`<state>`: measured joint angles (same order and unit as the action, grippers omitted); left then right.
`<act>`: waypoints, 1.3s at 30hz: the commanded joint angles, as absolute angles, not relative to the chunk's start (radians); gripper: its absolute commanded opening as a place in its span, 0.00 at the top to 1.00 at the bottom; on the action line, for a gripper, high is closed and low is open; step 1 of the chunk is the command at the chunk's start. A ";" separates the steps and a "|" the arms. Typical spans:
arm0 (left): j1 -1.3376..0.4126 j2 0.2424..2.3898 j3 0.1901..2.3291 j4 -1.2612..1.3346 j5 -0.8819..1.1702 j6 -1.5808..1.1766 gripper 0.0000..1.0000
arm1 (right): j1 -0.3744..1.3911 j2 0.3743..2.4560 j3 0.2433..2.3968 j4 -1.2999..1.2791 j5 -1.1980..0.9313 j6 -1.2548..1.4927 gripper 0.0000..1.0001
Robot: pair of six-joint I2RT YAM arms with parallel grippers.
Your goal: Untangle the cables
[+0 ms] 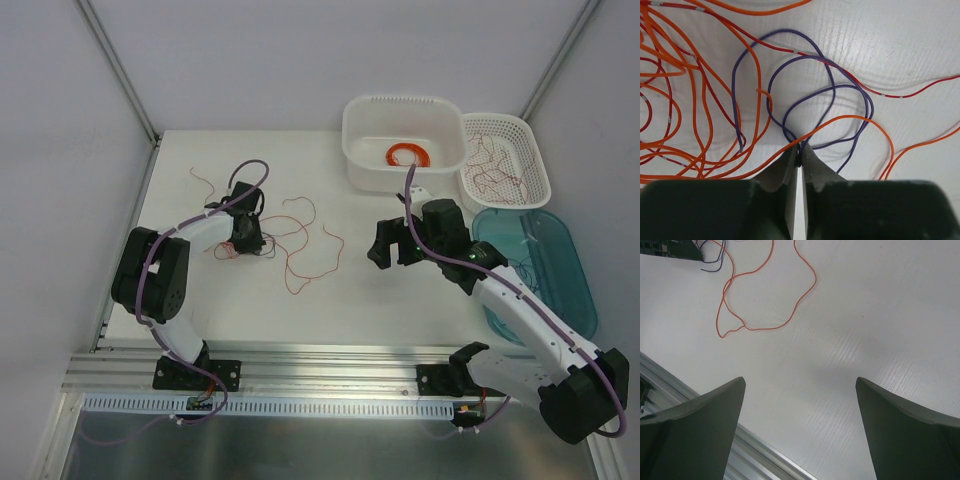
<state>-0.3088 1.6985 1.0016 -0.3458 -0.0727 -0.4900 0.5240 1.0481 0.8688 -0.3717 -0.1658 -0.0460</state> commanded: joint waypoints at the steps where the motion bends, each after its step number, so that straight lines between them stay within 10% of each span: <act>1: -0.324 1.692 1.028 -0.350 -0.100 -0.459 0.97 | 0.531 1.045 0.859 -0.357 -0.183 -0.064 0.03; 29: -0.426 1.227 1.242 -0.388 0.707 -0.560 1.00 | 0.581 1.020 0.942 -0.198 -0.400 -0.035 0.03; 39: -0.491 1.135 1.292 -0.396 0.446 -0.502 1.00 | 0.591 0.994 0.974 -0.182 -0.423 -0.029 0.03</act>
<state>-0.4911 1.1809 1.3075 -0.3908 0.6117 -0.5270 0.5854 1.0187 0.9318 -0.2192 -0.3870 -0.0280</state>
